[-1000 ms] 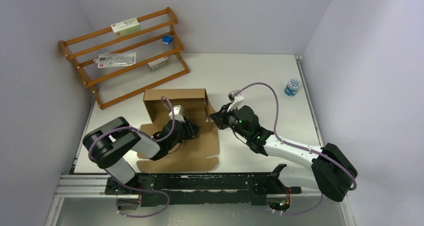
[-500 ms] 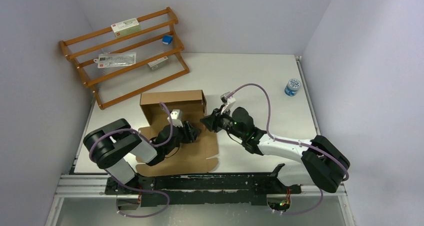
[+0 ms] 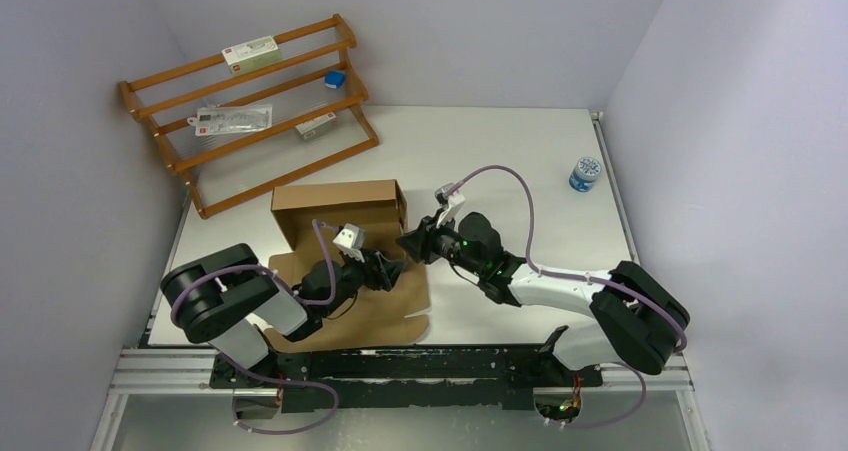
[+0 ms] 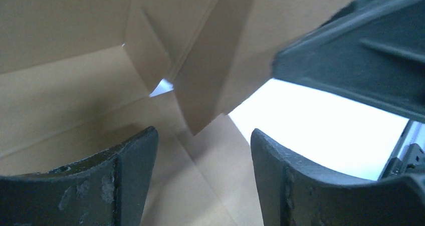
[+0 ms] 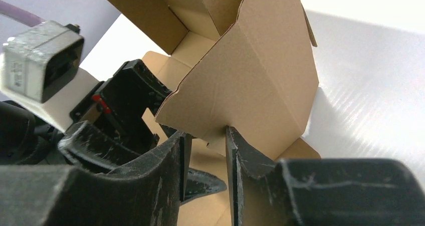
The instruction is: Fold the paper box
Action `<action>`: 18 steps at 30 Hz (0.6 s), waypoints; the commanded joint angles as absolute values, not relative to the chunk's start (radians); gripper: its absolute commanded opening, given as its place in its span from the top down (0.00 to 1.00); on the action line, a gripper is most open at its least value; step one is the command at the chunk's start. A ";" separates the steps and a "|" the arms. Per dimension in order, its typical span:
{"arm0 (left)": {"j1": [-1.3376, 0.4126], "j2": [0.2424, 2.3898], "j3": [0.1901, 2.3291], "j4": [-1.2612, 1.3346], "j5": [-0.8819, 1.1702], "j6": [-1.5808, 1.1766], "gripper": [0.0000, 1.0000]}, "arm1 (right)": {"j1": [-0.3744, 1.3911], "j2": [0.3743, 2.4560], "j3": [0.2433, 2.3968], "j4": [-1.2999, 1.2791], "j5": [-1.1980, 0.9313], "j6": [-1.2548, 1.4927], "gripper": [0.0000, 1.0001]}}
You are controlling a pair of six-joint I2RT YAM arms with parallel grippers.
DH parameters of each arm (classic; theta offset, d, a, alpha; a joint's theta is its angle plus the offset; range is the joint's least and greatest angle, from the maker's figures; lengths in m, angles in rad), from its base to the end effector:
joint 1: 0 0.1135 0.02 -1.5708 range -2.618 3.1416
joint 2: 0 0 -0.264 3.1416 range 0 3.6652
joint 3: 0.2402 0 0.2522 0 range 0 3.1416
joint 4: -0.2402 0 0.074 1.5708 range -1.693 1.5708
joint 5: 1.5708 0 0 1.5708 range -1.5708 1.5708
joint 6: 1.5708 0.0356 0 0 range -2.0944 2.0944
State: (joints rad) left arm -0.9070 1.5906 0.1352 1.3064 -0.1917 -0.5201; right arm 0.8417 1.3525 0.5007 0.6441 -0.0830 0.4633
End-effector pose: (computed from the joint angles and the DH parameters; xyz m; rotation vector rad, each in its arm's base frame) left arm 0.1414 -0.1697 0.1249 0.1992 1.7892 -0.8808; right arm 0.1820 0.2081 0.2039 -0.4185 1.8468 0.9946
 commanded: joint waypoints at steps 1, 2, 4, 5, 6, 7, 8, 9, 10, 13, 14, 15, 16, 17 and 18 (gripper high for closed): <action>-0.928 1.598 0.126 1.474 -0.158 -0.446 0.26 | 0.848 1.363 0.532 0.692 -0.097 0.460 0.65; -0.930 1.605 0.129 1.485 -0.164 -0.442 0.26 | 0.848 1.363 0.531 0.693 -0.098 0.461 0.64; -0.933 1.626 0.141 1.504 -0.176 -0.429 0.26 | 0.848 1.364 0.532 0.695 -0.098 0.461 0.65; -0.935 1.638 0.151 1.507 -0.187 -0.423 0.26 | 0.848 1.365 0.533 0.696 -0.098 0.463 0.64; -0.935 1.657 0.160 1.509 -0.200 -0.417 0.27 | 0.848 1.366 0.535 0.696 -0.100 0.462 0.64; -0.935 1.671 0.168 1.512 -0.216 -0.417 0.28 | 0.848 1.365 0.537 0.696 -0.101 0.463 0.65; -0.935 1.686 0.176 1.527 -0.228 -0.417 0.29 | 0.848 1.364 0.538 0.696 -0.103 0.463 0.65; -0.935 1.699 0.181 1.540 -0.239 -0.416 0.31 | 0.848 1.364 0.539 0.696 -0.105 0.463 0.65; -0.936 1.711 0.188 1.551 -0.245 -0.415 0.34 | 0.848 1.364 0.540 0.696 -0.107 0.464 0.65; -0.934 1.746 0.206 1.558 -0.276 -0.413 0.40 | 0.848 1.364 0.543 0.698 -0.114 0.465 0.65; -0.936 1.751 0.208 1.562 -0.291 -0.414 0.42 | 0.848 1.364 0.544 0.696 -0.117 0.464 0.64; -0.935 1.757 0.209 1.571 -0.300 -0.412 0.44 | 0.848 1.364 0.545 0.696 -0.120 0.463 0.64; -0.935 1.762 0.209 1.578 -0.307 -0.411 0.46 | 0.848 1.363 0.547 0.694 -0.122 0.464 0.65; -0.935 1.764 0.210 1.580 -0.315 -0.411 0.50 | 0.848 1.363 0.548 0.692 -0.123 0.464 0.64; -0.935 1.764 0.212 1.577 -0.323 -0.411 0.53 | 0.848 1.363 0.546 0.693 -0.126 0.464 0.64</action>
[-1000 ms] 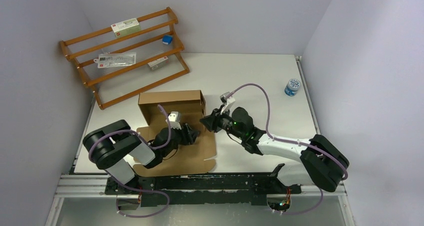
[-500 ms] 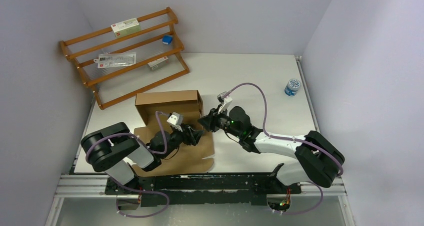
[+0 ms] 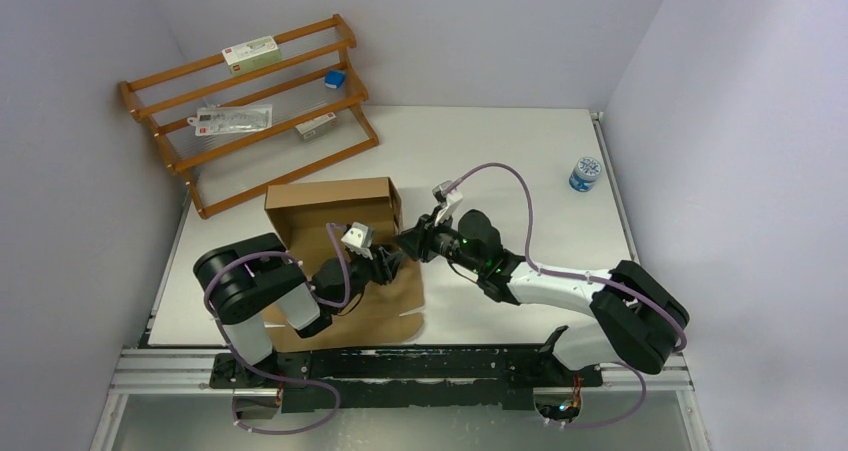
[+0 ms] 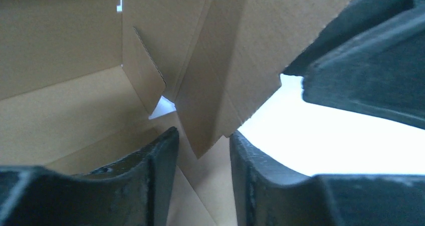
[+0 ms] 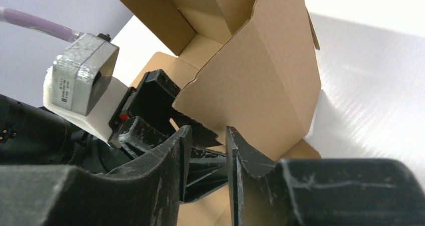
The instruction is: Fold the paper box
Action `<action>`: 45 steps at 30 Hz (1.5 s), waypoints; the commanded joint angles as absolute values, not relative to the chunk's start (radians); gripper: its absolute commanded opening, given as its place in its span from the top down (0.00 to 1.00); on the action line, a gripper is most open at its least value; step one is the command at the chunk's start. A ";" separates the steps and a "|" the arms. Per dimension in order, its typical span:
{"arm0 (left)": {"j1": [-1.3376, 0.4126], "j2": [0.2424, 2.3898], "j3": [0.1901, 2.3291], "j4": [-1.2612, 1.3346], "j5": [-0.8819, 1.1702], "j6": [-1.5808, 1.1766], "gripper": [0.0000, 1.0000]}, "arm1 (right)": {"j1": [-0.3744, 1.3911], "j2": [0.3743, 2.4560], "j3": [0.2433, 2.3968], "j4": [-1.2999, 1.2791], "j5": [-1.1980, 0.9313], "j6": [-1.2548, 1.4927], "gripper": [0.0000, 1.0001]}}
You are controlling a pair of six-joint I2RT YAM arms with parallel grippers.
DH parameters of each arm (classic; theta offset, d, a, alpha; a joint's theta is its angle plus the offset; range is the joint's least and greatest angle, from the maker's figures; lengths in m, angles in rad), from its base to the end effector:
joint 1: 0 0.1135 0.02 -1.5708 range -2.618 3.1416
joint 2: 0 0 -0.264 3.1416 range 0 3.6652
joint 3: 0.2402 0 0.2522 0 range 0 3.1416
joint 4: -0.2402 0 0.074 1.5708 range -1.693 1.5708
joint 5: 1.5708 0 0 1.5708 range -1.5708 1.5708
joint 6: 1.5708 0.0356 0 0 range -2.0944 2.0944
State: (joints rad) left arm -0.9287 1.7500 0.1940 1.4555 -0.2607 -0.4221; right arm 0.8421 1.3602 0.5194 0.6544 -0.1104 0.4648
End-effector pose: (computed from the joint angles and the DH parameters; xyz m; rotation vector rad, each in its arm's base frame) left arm 0.1502 -0.1855 0.1184 0.2336 1.7158 -0.7962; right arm 0.1838 0.2118 0.2089 -0.4360 1.8258 1.0274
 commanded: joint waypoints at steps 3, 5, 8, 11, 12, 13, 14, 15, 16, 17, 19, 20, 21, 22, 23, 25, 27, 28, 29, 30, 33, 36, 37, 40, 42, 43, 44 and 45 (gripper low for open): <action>-0.935 1.759 0.216 1.547 -0.355 -0.419 0.63 | 0.848 1.359 0.551 0.686 -0.138 0.460 0.64; -0.935 1.754 0.213 1.534 -0.373 -0.421 0.70 | 0.847 1.352 0.558 0.673 -0.150 0.450 0.63; -0.935 1.743 0.197 1.535 -0.396 -0.419 0.76 | 0.846 1.326 0.569 0.634 -0.149 0.409 0.58; -0.933 1.727 0.181 1.513 -0.418 -0.420 0.79 | 0.839 1.297 0.577 0.597 -0.136 0.332 0.48; -0.933 1.721 0.177 1.501 -0.428 -0.424 0.80 | 0.830 1.292 0.580 0.589 -0.145 0.297 0.45; -0.931 1.715 0.174 1.492 -0.435 -0.428 0.80 | 0.816 1.288 0.589 0.577 -0.168 0.268 0.43; -0.929 1.711 0.172 1.479 -0.441 -0.431 0.80 | 0.796 1.285 0.597 0.561 -0.194 0.249 0.43; -0.926 1.708 0.172 1.466 -0.445 -0.436 0.81 | 0.773 1.274 0.602 0.551 -0.221 0.237 0.42; -0.922 1.705 0.172 1.455 -0.447 -0.442 0.82 | 0.751 1.265 0.604 0.548 -0.243 0.230 0.42; -0.919 1.703 0.171 1.449 -0.444 -0.447 0.82 | 0.727 1.254 0.604 0.543 -0.259 0.224 0.42; -0.913 1.697 0.166 1.448 -0.431 -0.452 0.81 | 0.673 1.226 0.612 0.516 -0.288 0.212 0.40; -0.912 1.693 0.166 1.444 -0.429 -0.453 0.79 | 0.654 1.213 0.618 0.495 -0.295 0.198 0.38; -0.910 1.688 0.167 1.434 -0.426 -0.454 0.78 | 0.640 1.203 0.624 0.472 -0.289 0.179 0.36; -0.911 1.682 0.169 1.423 -0.422 -0.454 0.76 | 0.628 1.193 0.624 0.452 -0.272 0.160 0.34; -0.911 1.676 0.169 1.410 -0.416 -0.455 0.74 | 0.616 1.187 0.625 0.439 -0.250 0.138 0.33; -0.909 1.654 0.168 1.372 -0.408 -0.461 0.69 | 0.597 1.183 0.622 0.428 -0.215 0.106 0.30; -0.910 1.642 0.169 1.342 -0.402 -0.463 0.65 | 0.578 1.196 0.616 0.455 -0.203 0.079 0.28; -0.909 1.639 0.170 1.322 -0.402 -0.463 0.63 | 0.571 1.213 0.617 0.473 -0.213 0.069 0.28; -0.908 1.636 0.170 1.309 -0.401 -0.464 0.60 | 0.567 1.233 0.624 0.484 -0.230 0.063 0.28; -0.908 1.634 0.169 1.298 -0.398 -0.467 0.58 | 0.567 1.260 0.639 0.487 -0.246 0.059 0.28; -0.889 1.634 0.173 1.265 -0.383 -0.489 0.52 | 0.567 1.339 0.680 0.498 -0.278 0.067 0.30; -0.866 1.644 0.184 1.224 -0.362 -0.512 0.50 | 0.567 1.391 0.704 0.515 -0.269 0.076 0.36; -0.861 1.651 0.187 1.213 -0.354 -0.519 0.49 | 0.566 1.402 0.710 0.520 -0.268 0.076 0.38; -0.852 1.682 0.197 1.221 -0.333 -0.524 0.49 | 0.566 1.425 0.729 0.518 -0.276 0.077 0.46; -0.846 1.704 0.206 1.230 -0.318 -0.529 0.49 | 0.567 1.436 0.736 0.521 -0.284 0.080 0.60; -0.844 1.713 0.210 1.230 -0.314 -0.532 0.49 | 0.566 1.440 0.740 0.514 -0.292 0.081 0.68; -0.842 1.723 0.213 1.234 -0.310 -0.534 0.49 | 0.567 1.441 0.744 0.505 -0.302 0.085 0.75; -0.841 1.730 0.216 1.236 -0.306 -0.536 0.49 | 0.567 1.440 0.745 0.499 -0.313 0.090 0.83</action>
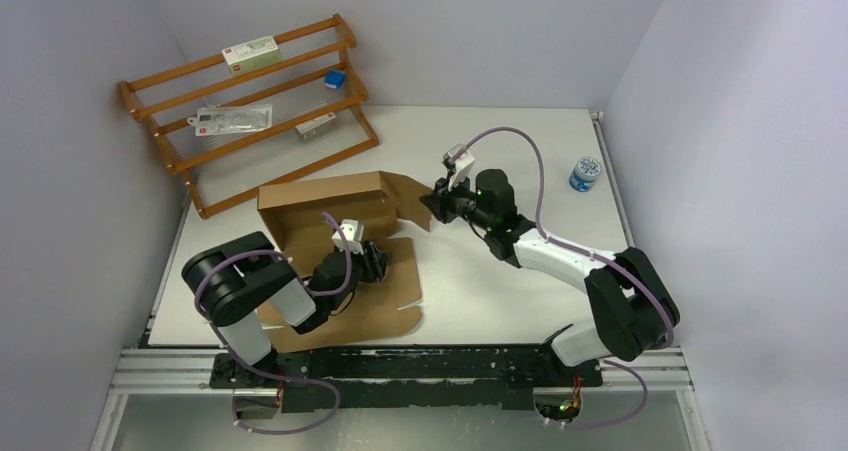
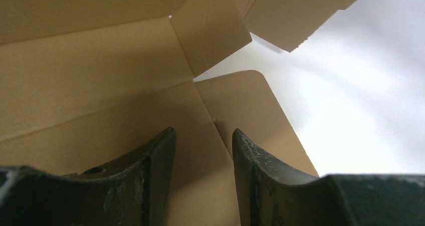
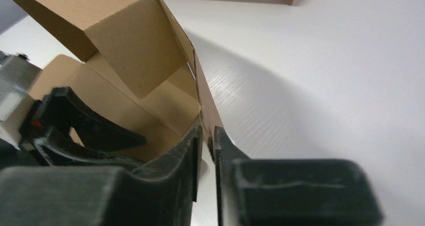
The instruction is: Fold the paper box
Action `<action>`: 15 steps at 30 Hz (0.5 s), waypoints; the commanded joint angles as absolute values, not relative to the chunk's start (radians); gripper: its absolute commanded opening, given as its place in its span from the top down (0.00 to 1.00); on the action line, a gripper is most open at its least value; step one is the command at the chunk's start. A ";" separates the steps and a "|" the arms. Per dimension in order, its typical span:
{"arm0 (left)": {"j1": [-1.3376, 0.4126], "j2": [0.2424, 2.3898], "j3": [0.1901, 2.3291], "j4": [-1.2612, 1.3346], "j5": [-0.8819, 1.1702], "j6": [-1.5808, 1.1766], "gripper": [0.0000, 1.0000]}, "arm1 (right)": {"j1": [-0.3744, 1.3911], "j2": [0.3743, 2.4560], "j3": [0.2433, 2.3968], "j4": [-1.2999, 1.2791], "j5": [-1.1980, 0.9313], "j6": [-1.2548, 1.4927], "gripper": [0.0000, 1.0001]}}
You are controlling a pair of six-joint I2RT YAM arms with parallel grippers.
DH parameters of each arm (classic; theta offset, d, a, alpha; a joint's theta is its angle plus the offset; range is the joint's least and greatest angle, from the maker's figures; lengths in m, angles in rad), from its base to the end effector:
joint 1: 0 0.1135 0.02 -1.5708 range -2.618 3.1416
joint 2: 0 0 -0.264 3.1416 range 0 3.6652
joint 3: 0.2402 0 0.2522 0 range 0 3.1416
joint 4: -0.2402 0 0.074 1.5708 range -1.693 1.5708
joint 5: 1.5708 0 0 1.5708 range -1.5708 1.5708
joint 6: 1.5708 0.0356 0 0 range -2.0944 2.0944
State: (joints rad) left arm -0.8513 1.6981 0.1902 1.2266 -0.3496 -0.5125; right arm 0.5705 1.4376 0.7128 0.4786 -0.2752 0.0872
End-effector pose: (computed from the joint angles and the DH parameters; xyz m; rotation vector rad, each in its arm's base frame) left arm 0.1621 -0.1665 0.1048 0.0703 1.8804 -0.6283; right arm 0.2583 0.1772 0.2313 -0.6386 1.7537 0.7105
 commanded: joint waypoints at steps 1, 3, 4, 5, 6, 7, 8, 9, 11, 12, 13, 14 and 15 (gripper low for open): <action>-0.839 1.737 0.218 1.237 -0.305 -0.538 0.49 | 0.570 1.437 0.744 0.494 -0.320 0.099 0.90; -0.837 1.748 0.225 1.235 -0.304 -0.540 0.50 | 0.579 1.425 0.733 0.488 -0.321 0.112 0.99; -0.837 1.753 0.229 1.229 -0.305 -0.542 0.50 | 0.586 1.416 0.725 0.484 -0.309 0.115 1.00; -0.838 1.760 0.236 1.225 -0.307 -0.543 0.50 | 0.598 1.406 0.718 0.472 -0.282 0.121 1.00; -0.838 1.767 0.240 1.225 -0.307 -0.543 0.50 | 0.613 1.394 0.714 0.461 -0.248 0.128 1.00; -0.838 1.774 0.241 1.228 -0.307 -0.544 0.50 | 0.628 1.381 0.706 0.452 -0.214 0.137 1.00; -0.838 1.781 0.241 1.233 -0.307 -0.547 0.50 | 0.649 1.364 0.697 0.447 -0.165 0.150 1.00; -0.837 1.787 0.242 1.239 -0.305 -0.550 0.50 | 0.670 1.349 0.687 0.441 -0.109 0.166 1.00; -0.837 1.796 0.246 1.247 -0.300 -0.553 0.51 | 0.720 1.322 0.677 0.423 0.003 0.202 1.00; -0.838 1.800 0.248 1.247 -0.299 -0.554 0.51 | 0.744 1.313 0.679 0.407 0.054 0.223 1.00; -0.837 1.802 0.248 1.248 -0.299 -0.555 0.51 | 0.775 1.307 0.689 0.382 0.097 0.241 1.00; -0.838 1.806 0.248 1.249 -0.299 -0.557 0.52 | 0.792 1.309 0.697 0.364 0.131 0.260 1.00; -0.837 1.808 0.248 1.252 -0.299 -0.560 0.52 | 0.805 1.312 0.706 0.343 0.157 0.293 1.00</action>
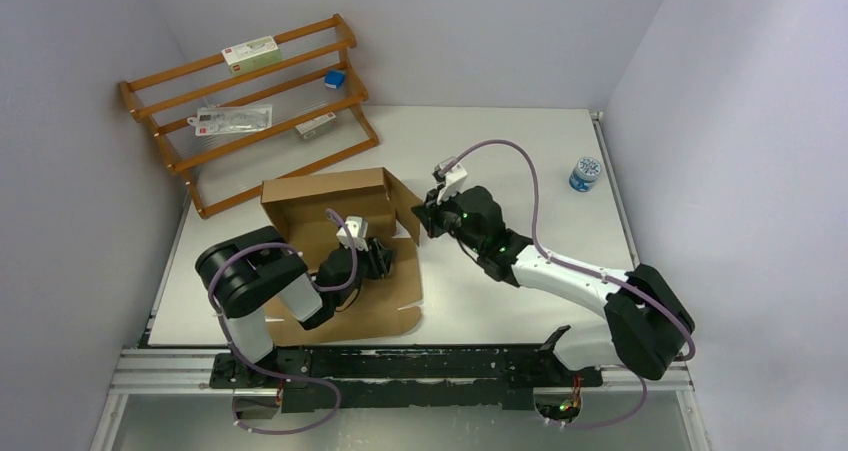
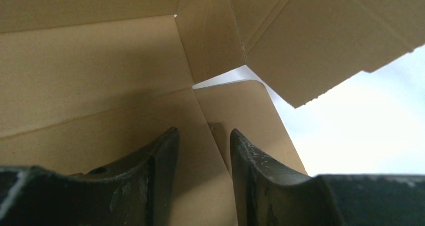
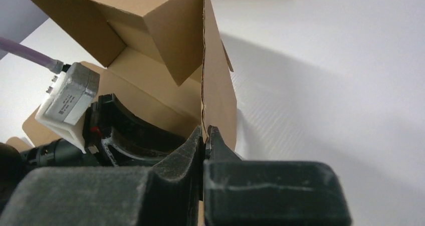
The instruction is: Fold the paper box
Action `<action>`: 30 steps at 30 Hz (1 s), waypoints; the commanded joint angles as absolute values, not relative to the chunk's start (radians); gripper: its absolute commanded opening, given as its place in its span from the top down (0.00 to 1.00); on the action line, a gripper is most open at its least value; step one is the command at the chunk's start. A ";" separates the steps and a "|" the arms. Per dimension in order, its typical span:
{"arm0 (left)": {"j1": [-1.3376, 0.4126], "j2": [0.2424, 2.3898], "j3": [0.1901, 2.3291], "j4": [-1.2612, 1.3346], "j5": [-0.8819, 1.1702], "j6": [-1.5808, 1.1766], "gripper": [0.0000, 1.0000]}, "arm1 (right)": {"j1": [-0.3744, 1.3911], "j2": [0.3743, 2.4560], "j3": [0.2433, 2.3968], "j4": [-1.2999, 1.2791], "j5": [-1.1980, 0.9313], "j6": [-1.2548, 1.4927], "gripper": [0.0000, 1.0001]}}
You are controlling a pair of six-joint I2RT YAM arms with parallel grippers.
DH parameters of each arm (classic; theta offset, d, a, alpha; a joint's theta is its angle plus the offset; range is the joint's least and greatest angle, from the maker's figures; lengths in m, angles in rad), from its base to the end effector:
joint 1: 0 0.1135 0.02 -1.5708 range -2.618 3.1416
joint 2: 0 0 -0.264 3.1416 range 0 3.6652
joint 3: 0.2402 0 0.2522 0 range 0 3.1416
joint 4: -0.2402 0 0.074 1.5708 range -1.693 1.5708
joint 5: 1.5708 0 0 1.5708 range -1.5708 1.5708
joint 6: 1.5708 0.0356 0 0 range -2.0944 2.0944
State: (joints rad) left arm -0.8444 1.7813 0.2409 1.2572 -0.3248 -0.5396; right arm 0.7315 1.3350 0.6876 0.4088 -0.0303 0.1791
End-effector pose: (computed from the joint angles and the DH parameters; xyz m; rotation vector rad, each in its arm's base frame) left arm 0.1719 -0.1764 0.0985 0.0569 1.8906 -0.6622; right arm 0.2198 0.1988 0.2444 -0.5288 1.7845 0.6685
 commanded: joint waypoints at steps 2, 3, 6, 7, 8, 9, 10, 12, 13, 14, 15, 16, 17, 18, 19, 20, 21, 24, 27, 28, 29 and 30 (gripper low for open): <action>-0.838 1.815 0.250 1.260 -0.299 -0.560 0.53 | 0.821 1.329 0.732 0.291 0.187 0.344 1.00; -0.838 1.817 0.252 1.261 -0.297 -0.562 0.53 | 0.830 1.339 0.748 0.263 0.206 0.367 1.00; -0.838 1.825 0.256 1.270 -0.289 -0.566 0.54 | 0.874 1.372 0.770 0.220 0.286 0.423 1.00; -0.838 1.830 0.255 1.276 -0.288 -0.567 0.54 | 0.891 1.384 0.770 0.218 0.325 0.437 1.00; -0.837 1.833 0.255 1.284 -0.283 -0.566 0.54 | 0.911 1.395 0.775 0.211 0.359 0.452 1.00; -0.837 1.838 0.256 1.291 -0.279 -0.566 0.54 | 0.932 1.405 0.783 0.198 0.396 0.472 1.00; -0.837 1.843 0.257 1.294 -0.276 -0.567 0.54 | 0.954 1.416 0.795 0.177 0.436 0.496 1.00; -0.837 1.852 0.258 1.301 -0.272 -0.567 0.55 | 0.999 1.432 0.814 0.150 0.526 0.532 1.00; -0.837 1.856 0.257 1.309 -0.270 -0.568 0.55 | 1.022 1.437 0.820 0.148 0.566 0.543 1.00; -0.837 1.859 0.255 1.319 -0.268 -0.567 0.55 | 1.048 1.445 0.823 0.154 0.604 0.547 1.00; -0.838 1.864 0.251 1.332 -0.266 -0.565 0.55 | 1.064 1.449 0.823 0.162 0.638 0.551 1.00; -0.837 1.870 0.247 1.352 -0.261 -0.563 0.55 | 1.081 1.456 0.824 0.176 0.676 0.553 1.00; -0.837 1.876 0.241 1.375 -0.258 -0.562 0.54 | 1.093 1.471 0.825 0.191 0.704 0.544 1.00; -0.837 1.881 0.231 1.406 -0.253 -0.558 0.54 | 1.101 1.484 0.829 0.203 0.725 0.543 1.00; -0.837 1.886 0.217 1.441 -0.248 -0.555 0.53 | 1.108 1.499 0.839 0.207 0.738 0.544 1.00; -0.837 1.892 0.203 1.479 -0.245 -0.550 0.52 | 1.113 1.514 0.850 0.207 0.749 0.546 0.99; -0.837 1.897 0.189 1.516 -0.242 -0.544 0.51 | 1.120 1.528 0.860 0.204 0.765 0.551 0.99; -0.838 1.908 0.159 1.596 -0.241 -0.524 0.47 | 1.142 1.567 0.890 0.194 0.811 0.574 0.99; -0.838 1.924 0.144 1.657 -0.236 -0.507 0.43 | 1.163 1.599 0.923 0.171 0.858 0.592 0.99; -0.839 1.934 0.137 1.686 -0.233 -0.498 0.41 | 1.170 1.609 0.933 0.161 0.879 0.595 0.99; -0.842 1.946 0.130 1.717 -0.236 -0.491 0.39 | 1.178 1.618 0.941 0.155 0.893 0.596 0.99; -0.845 1.959 0.123 1.745 -0.243 -0.485 0.37 | 1.183 1.625 0.948 0.150 0.899 0.597 0.99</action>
State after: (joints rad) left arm -0.8398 1.8988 0.1677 1.5257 -0.2646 -0.5121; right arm 1.1572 1.5822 0.9176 0.2039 0.8101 0.5457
